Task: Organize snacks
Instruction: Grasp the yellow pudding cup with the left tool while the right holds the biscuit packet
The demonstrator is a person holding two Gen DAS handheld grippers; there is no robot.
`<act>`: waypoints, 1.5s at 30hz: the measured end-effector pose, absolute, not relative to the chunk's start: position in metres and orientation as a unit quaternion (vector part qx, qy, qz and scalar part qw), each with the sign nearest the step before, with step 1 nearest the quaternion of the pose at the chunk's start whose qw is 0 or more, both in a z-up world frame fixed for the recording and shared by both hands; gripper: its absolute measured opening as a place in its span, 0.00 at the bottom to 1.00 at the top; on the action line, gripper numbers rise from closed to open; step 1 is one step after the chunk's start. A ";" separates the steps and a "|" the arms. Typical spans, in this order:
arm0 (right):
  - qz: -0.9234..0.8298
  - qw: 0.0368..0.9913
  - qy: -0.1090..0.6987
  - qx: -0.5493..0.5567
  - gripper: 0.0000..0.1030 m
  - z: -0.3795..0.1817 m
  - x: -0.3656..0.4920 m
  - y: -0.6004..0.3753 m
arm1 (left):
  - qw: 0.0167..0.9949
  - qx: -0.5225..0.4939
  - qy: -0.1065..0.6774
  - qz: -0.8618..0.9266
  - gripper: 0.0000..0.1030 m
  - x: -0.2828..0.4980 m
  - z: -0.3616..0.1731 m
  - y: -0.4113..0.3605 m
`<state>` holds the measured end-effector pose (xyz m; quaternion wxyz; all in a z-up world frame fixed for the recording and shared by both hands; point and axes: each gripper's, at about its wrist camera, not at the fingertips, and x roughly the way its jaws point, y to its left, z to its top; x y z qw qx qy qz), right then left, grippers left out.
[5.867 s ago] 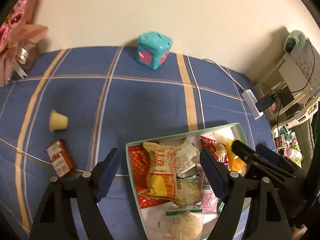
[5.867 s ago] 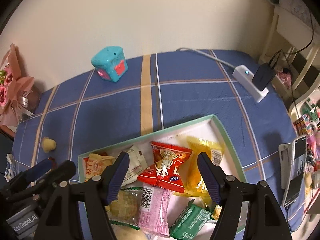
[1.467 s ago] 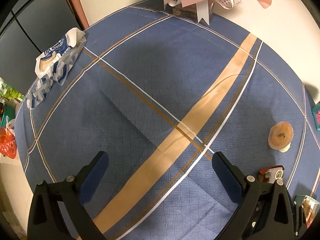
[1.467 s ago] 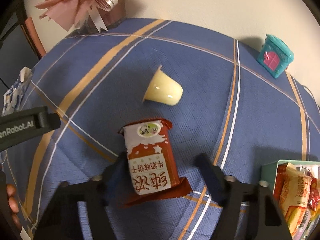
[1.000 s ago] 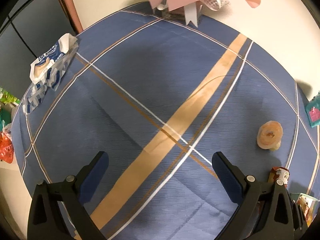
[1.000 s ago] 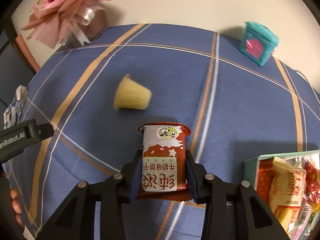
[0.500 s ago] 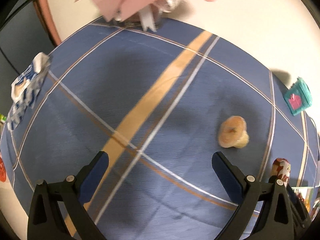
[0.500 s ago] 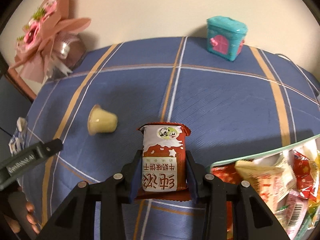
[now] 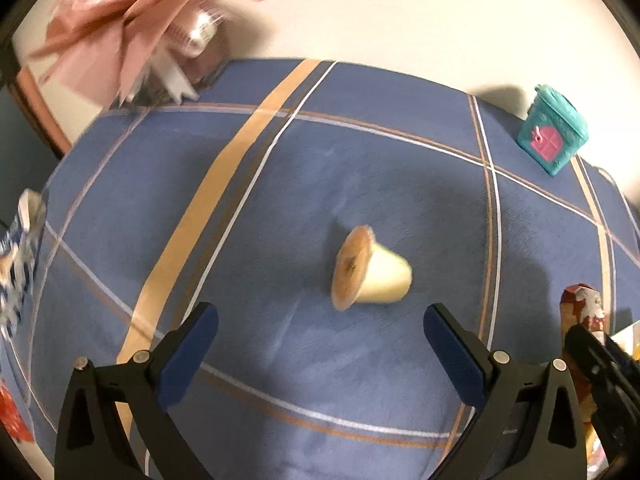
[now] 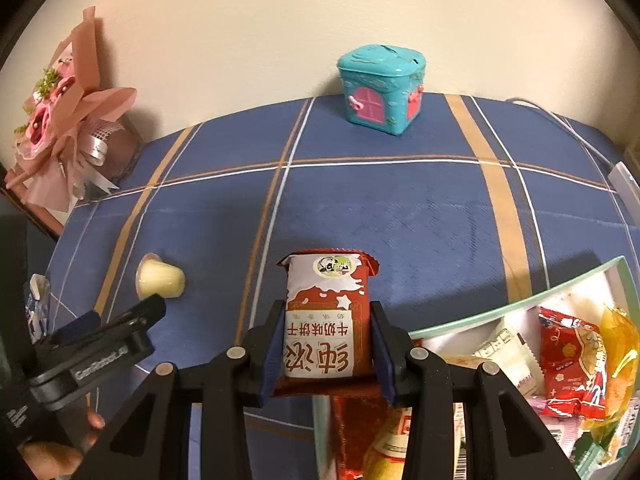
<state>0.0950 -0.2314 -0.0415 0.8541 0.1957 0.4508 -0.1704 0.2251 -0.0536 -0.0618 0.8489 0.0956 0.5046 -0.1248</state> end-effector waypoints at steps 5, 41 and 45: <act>-0.169 0.855 0.450 0.197 0.41 -0.041 0.092 -0.234 | 0.858 0.122 0.480 -0.134 0.94 0.229 -0.062 -0.070; -0.160 0.861 0.451 0.173 0.36 -0.024 0.083 -0.225 | 0.850 0.034 0.506 -0.143 0.37 0.216 -0.038 -0.055; -0.159 0.863 0.449 0.170 0.35 -0.012 0.076 -0.224 | 0.844 0.006 0.515 -0.149 0.37 0.205 -0.028 -0.052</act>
